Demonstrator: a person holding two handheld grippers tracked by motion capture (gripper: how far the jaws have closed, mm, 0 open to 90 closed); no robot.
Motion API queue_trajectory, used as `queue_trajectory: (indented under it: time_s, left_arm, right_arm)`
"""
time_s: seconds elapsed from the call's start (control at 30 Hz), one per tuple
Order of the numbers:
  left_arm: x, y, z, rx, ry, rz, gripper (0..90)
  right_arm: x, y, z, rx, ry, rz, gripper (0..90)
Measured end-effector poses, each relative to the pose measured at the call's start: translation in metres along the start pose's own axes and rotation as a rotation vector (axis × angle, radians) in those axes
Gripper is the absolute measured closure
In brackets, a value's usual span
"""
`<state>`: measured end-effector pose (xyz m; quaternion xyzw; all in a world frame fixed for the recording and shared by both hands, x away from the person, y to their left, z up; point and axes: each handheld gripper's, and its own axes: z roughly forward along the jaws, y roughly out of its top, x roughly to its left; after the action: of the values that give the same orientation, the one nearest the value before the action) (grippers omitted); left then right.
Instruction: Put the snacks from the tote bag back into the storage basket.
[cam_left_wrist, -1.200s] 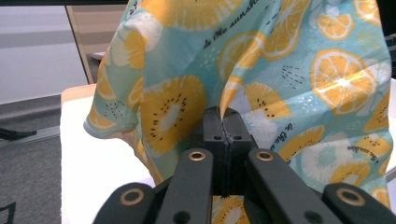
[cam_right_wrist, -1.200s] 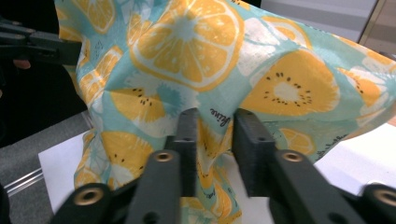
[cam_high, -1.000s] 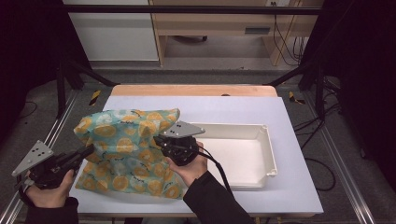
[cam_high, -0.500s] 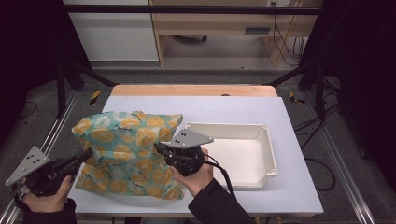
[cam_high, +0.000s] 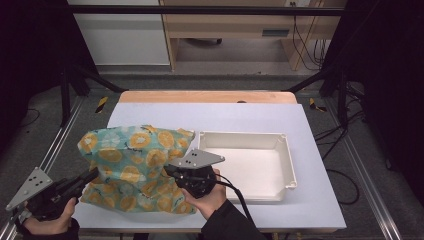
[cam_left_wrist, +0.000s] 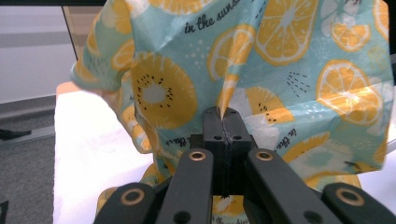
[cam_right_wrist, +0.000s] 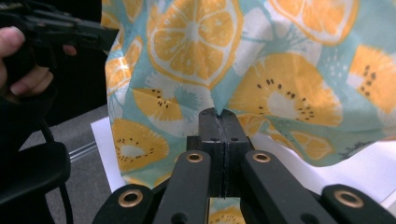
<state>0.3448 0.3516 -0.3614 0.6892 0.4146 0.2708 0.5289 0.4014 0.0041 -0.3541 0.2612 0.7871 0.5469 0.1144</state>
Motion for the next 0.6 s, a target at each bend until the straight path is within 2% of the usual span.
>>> queue_trajectory:
  time_s: [0.27,0.4,0.53,0.6]
  left_arm:
    - [0.001,-0.006,0.006,0.025,0.004,-0.003,90.0]
    - [0.001,-0.007,0.007,0.028,0.005,-0.004,90.0]
    - [0.002,-0.007,0.007,0.028,0.008,-0.005,90.0]
    - [0.001,-0.006,0.007,0.029,0.007,-0.003,90.0]
  right_arm:
    - [-0.005,-0.010,0.019,0.050,-0.009,0.015,90.0]
    - [-0.006,-0.012,0.021,0.055,-0.010,0.015,88.2]
    - [-0.008,-0.004,0.007,0.001,-0.009,0.016,75.5]
    - [-0.008,0.003,0.000,-0.044,-0.015,0.015,68.3]
